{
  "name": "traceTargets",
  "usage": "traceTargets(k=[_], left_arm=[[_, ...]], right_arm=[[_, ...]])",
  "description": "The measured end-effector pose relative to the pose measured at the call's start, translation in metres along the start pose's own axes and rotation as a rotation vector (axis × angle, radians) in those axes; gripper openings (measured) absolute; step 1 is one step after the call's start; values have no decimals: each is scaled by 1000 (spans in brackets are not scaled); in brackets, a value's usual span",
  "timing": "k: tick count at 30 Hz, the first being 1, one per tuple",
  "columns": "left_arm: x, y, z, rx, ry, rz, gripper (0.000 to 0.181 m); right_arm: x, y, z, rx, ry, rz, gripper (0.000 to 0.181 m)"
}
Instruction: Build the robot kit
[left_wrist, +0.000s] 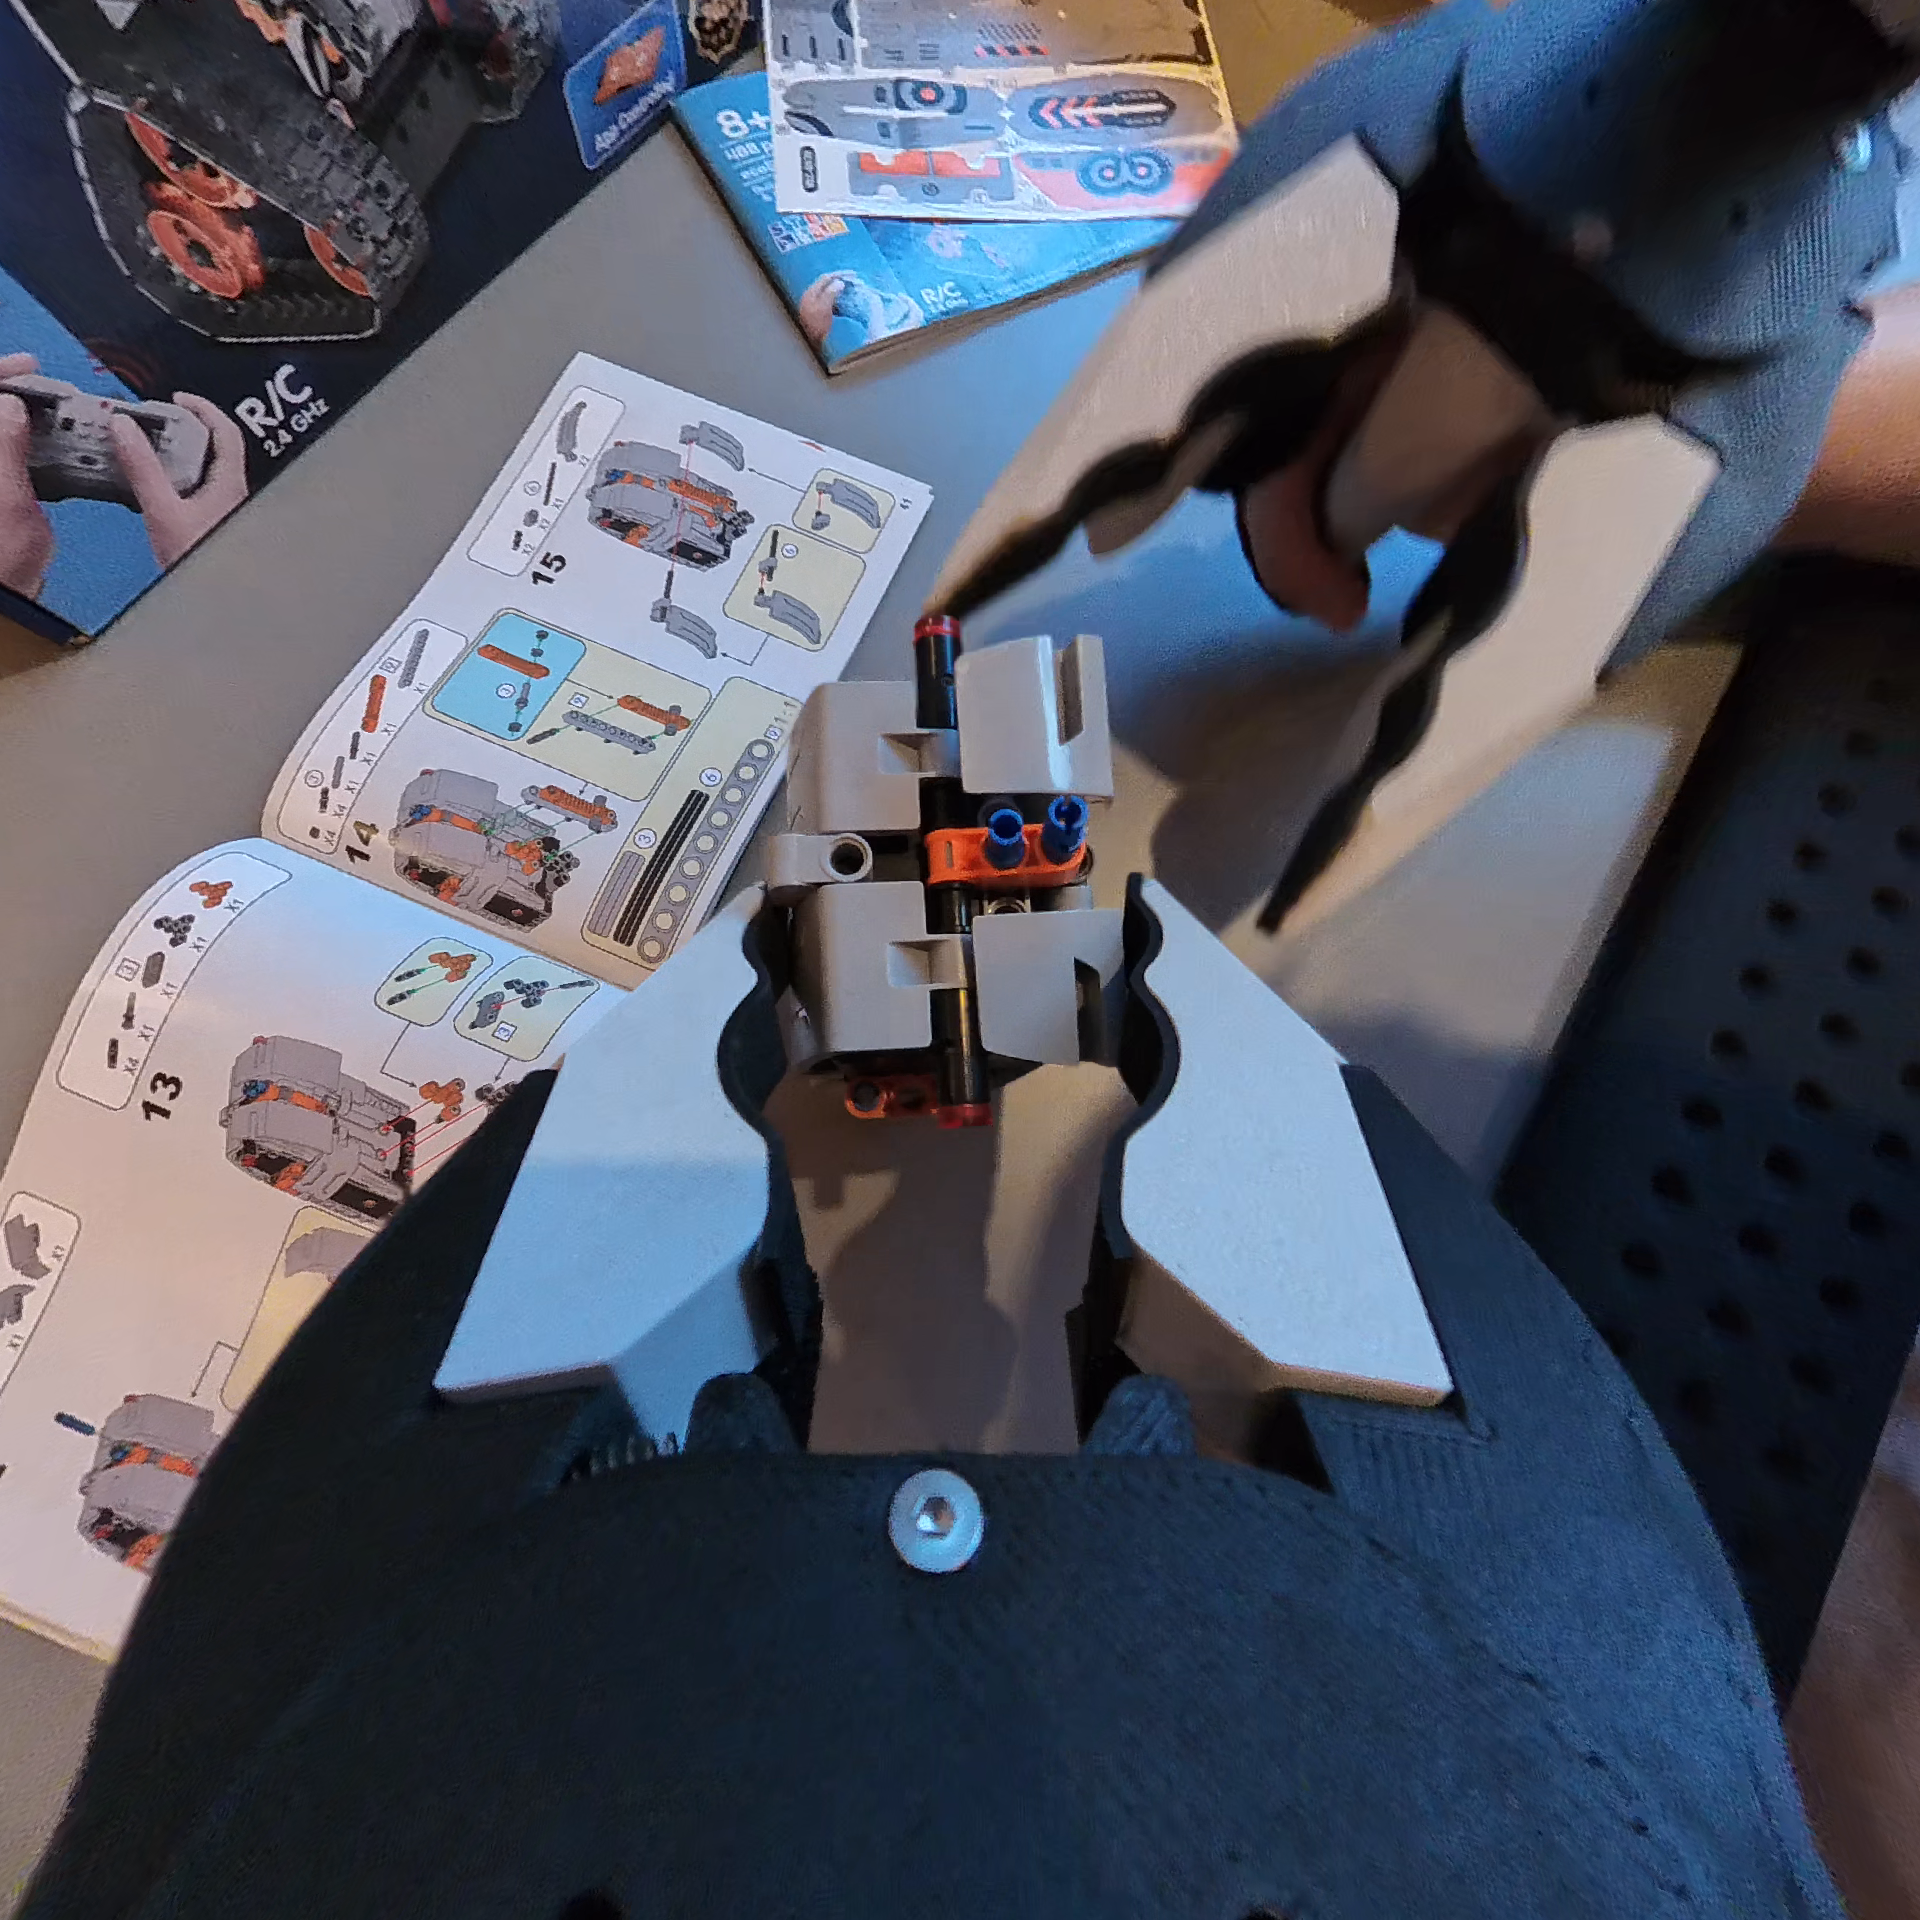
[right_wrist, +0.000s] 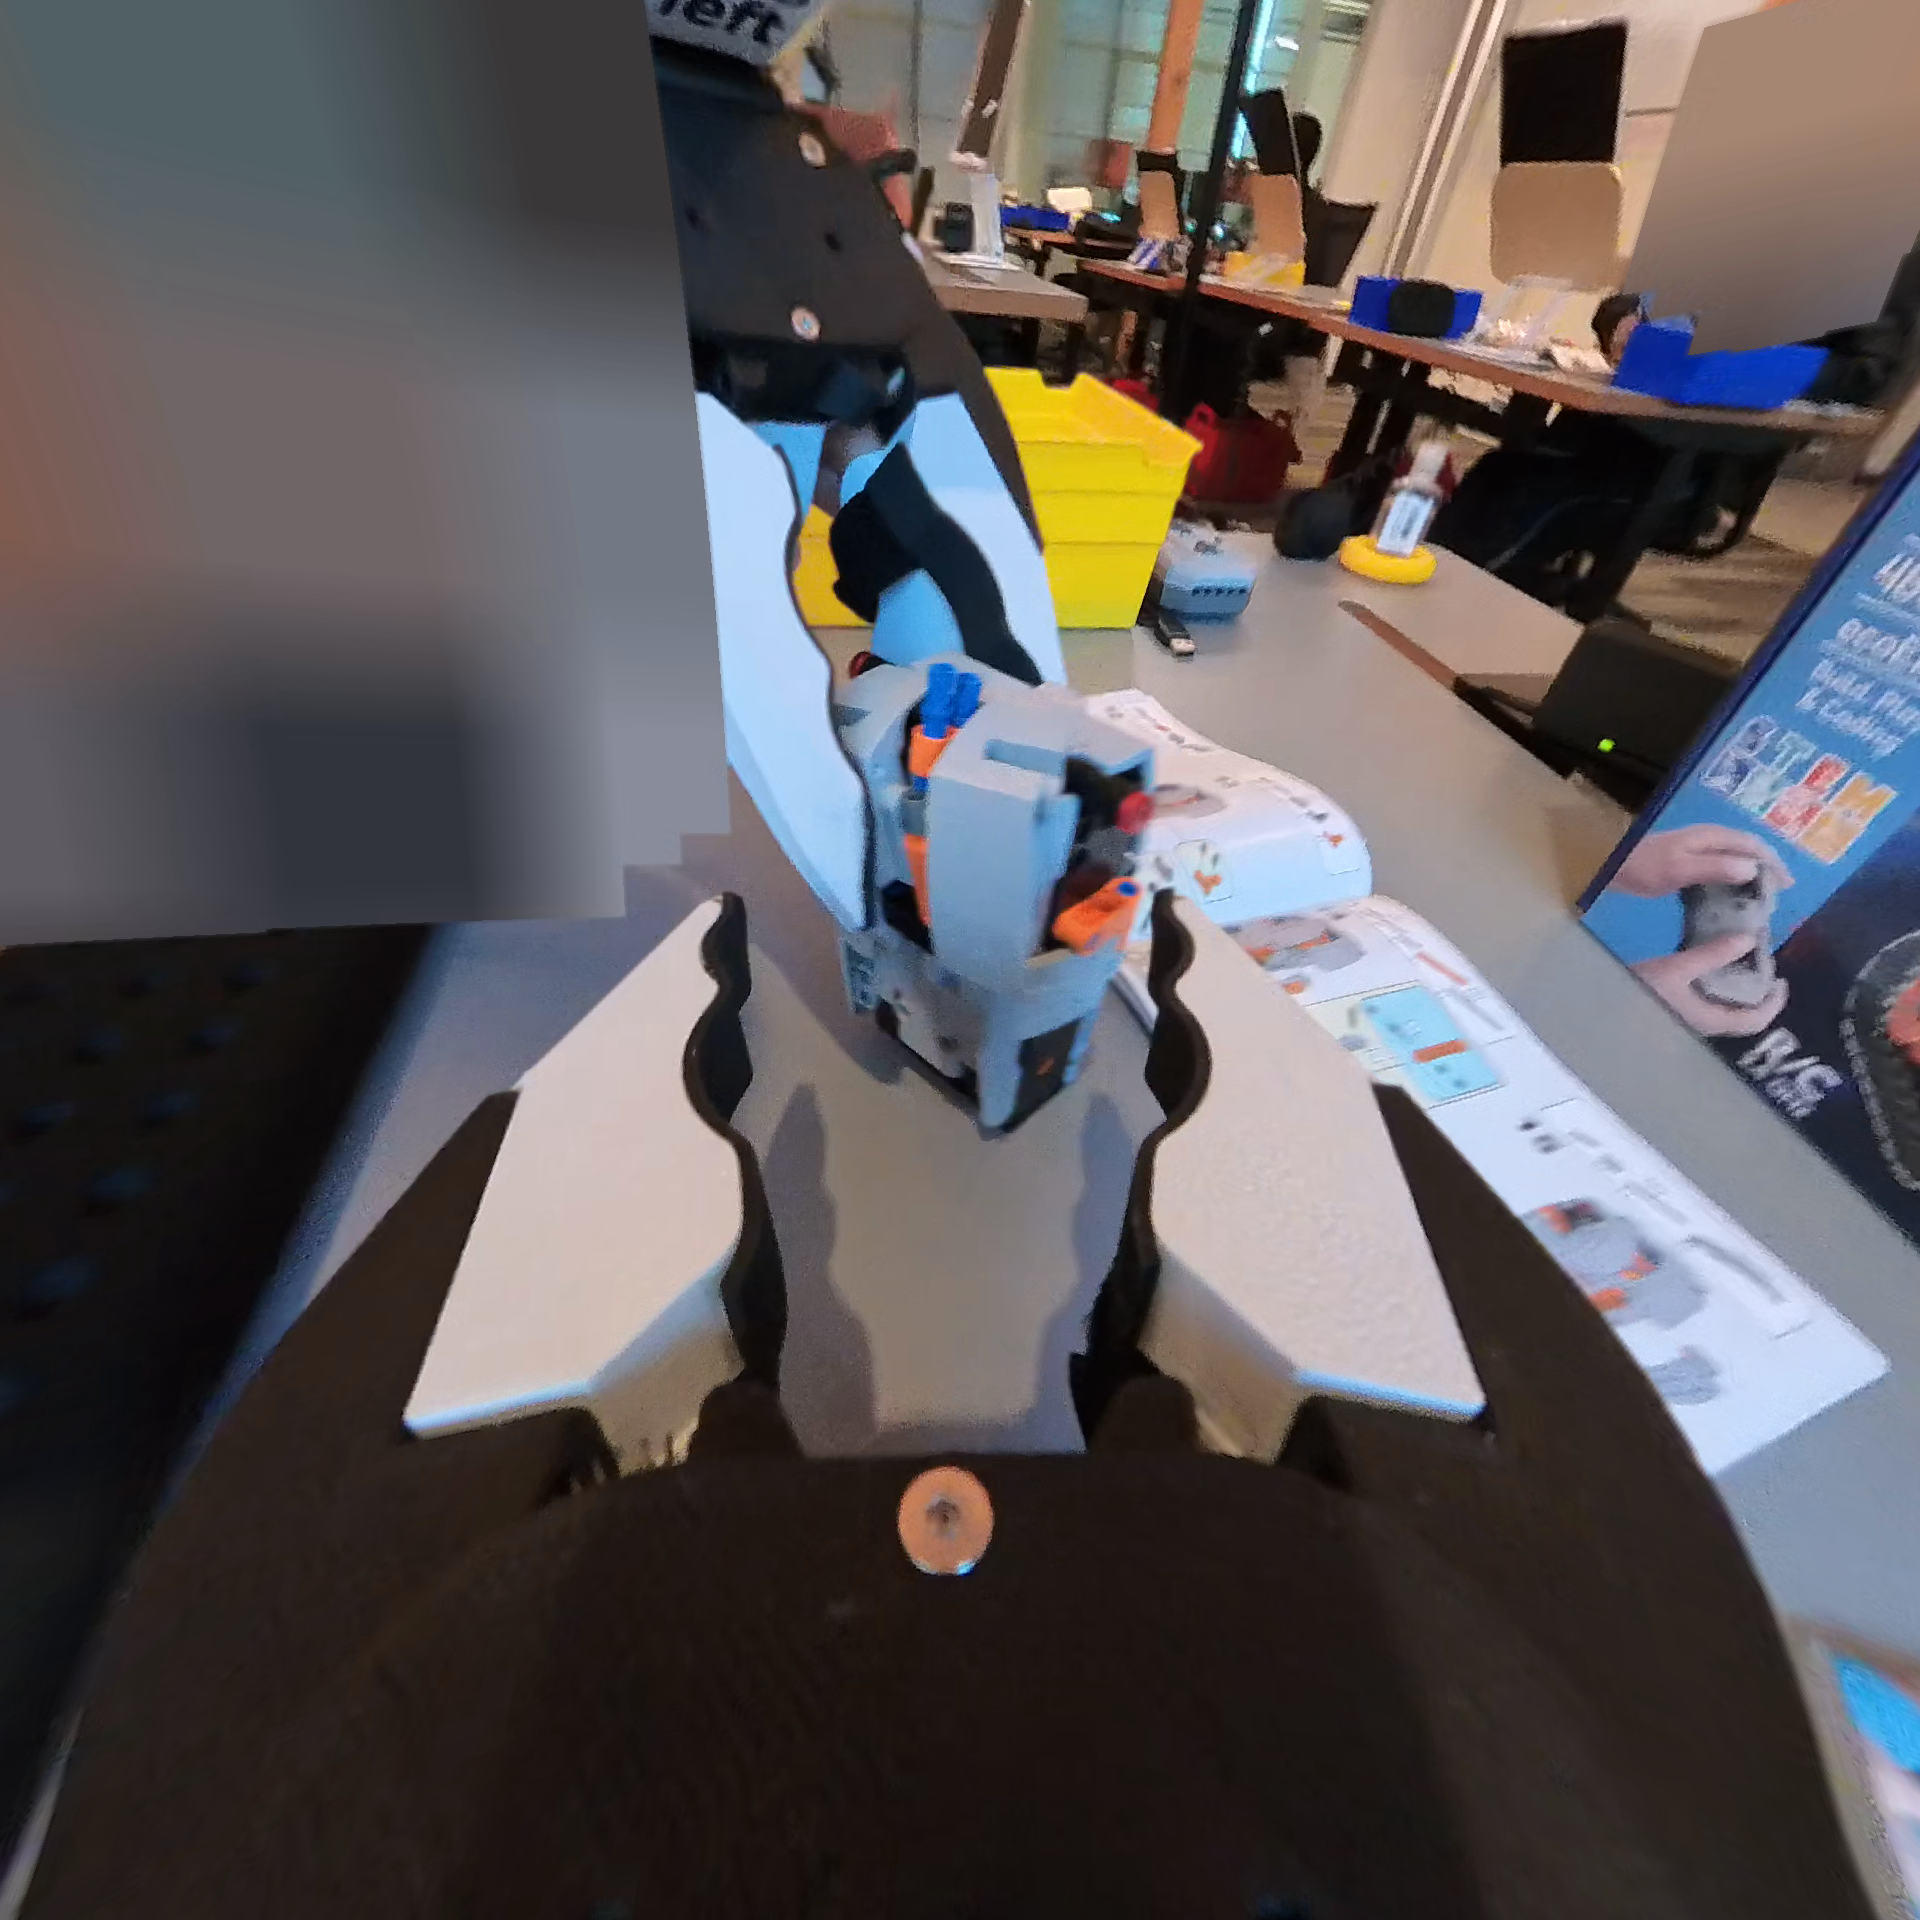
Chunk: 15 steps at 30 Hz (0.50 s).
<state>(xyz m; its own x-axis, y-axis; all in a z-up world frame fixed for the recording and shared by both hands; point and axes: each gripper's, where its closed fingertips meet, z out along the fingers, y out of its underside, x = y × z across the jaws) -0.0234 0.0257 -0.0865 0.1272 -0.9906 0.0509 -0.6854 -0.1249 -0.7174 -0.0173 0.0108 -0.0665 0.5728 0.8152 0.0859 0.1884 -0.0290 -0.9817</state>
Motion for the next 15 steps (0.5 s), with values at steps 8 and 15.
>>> traceTargets(k=[8, 15], left_arm=[[5, 6, -4, -93, 94, 130, 63], [6, 5, -4, -50, 106, 135, 62]], right_arm=[[0, -13, 7, -69, -264, -28, 45], [2, -18, -9, -107, -115, -113, 28]])
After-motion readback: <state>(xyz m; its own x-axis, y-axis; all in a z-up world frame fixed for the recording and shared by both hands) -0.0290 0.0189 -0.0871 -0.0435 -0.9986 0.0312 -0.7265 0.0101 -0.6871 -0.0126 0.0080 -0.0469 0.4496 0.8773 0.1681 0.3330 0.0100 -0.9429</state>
